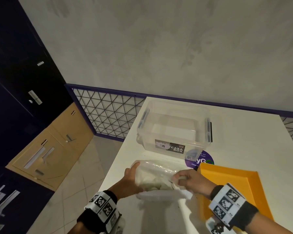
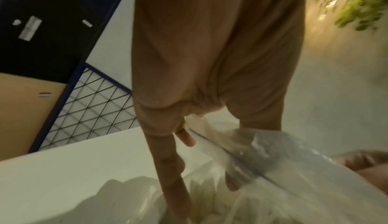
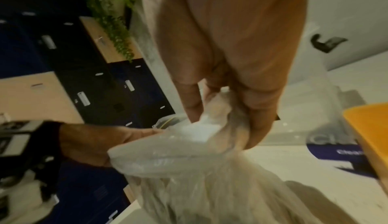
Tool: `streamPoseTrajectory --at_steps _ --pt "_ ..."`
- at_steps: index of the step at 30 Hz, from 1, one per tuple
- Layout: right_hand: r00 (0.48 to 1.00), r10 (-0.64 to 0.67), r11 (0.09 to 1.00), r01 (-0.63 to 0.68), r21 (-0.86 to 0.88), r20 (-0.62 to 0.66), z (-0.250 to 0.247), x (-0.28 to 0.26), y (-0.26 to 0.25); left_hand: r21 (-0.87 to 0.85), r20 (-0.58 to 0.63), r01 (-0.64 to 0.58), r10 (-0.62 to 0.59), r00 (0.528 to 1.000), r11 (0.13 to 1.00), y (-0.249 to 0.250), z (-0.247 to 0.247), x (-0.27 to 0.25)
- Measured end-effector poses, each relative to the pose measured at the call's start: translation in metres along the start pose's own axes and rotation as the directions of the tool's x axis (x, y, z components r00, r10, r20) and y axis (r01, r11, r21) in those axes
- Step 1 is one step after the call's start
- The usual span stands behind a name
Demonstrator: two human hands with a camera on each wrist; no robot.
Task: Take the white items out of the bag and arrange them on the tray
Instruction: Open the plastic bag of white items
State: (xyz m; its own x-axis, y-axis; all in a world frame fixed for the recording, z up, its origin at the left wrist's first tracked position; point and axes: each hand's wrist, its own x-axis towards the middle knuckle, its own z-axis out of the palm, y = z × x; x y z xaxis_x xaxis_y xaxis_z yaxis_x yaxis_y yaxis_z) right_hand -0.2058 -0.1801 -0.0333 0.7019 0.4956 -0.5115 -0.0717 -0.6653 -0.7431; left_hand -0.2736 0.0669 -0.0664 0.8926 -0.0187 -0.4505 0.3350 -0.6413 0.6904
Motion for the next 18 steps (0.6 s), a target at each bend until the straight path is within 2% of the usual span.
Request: streamPoseTrajectory --at_steps 3,5,7,8,9,11,12,13,14,15,16,18 --pt "0.991 0.084 0.964 -0.107 -0.243 -0.103 0.008 0.012 -0.006 0.221 -0.005 -0.122 0.126 0.992 0.968 0.0 0.008 -0.005" --pt "0.984 0.105 0.934 -0.148 -0.325 -0.146 0.012 0.014 -0.01 0.326 0.021 -0.148 0.149 0.989 0.934 -0.008 0.019 -0.005" --pt "0.982 0.113 0.908 -0.165 -0.385 -0.153 0.014 0.018 -0.009 0.355 0.021 -0.104 0.104 0.994 0.929 -0.016 0.025 -0.006" --pt "0.987 0.113 0.921 -0.148 -0.361 -0.116 0.014 0.021 -0.006 0.364 -0.019 -0.046 0.057 0.998 0.93 -0.018 0.025 -0.006" --pt "0.993 0.096 0.957 -0.113 -0.266 -0.073 0.014 0.026 -0.001 0.352 -0.066 -0.001 0.026 0.997 0.936 -0.021 0.024 -0.006" --pt "0.999 0.048 0.995 -0.045 0.091 -0.026 0.009 0.03 0.006 0.21 -0.074 0.031 -0.015 0.997 0.977 -0.016 0.017 -0.01" --pt "0.999 0.048 0.938 -0.038 0.345 -0.019 0.006 0.03 0.008 0.11 -0.053 0.039 -0.034 0.998 0.993 -0.011 0.015 -0.015" --pt "0.998 0.062 0.795 -0.055 0.604 0.01 0.004 0.029 0.008 -0.014 -0.048 0.058 -0.058 0.997 0.998 -0.01 0.015 -0.018" --pt "0.996 0.06 0.586 -0.088 0.805 0.065 0.002 0.029 0.008 -0.166 -0.052 0.096 -0.105 0.993 0.982 -0.013 0.014 -0.019" --pt "0.994 0.031 0.396 -0.111 0.911 0.107 0.0 0.028 0.007 -0.361 -0.064 0.111 -0.143 0.988 0.926 -0.016 0.013 -0.018" --pt "0.992 -0.001 0.289 -0.121 0.95 0.126 -0.001 0.027 0.008 -0.558 -0.059 0.127 -0.192 0.98 0.82 -0.018 0.012 -0.018" --pt "0.99 -0.058 0.233 -0.112 0.966 0.128 -0.002 0.025 0.008 -0.839 -0.016 0.133 -0.268 0.963 0.528 -0.017 0.01 -0.016"
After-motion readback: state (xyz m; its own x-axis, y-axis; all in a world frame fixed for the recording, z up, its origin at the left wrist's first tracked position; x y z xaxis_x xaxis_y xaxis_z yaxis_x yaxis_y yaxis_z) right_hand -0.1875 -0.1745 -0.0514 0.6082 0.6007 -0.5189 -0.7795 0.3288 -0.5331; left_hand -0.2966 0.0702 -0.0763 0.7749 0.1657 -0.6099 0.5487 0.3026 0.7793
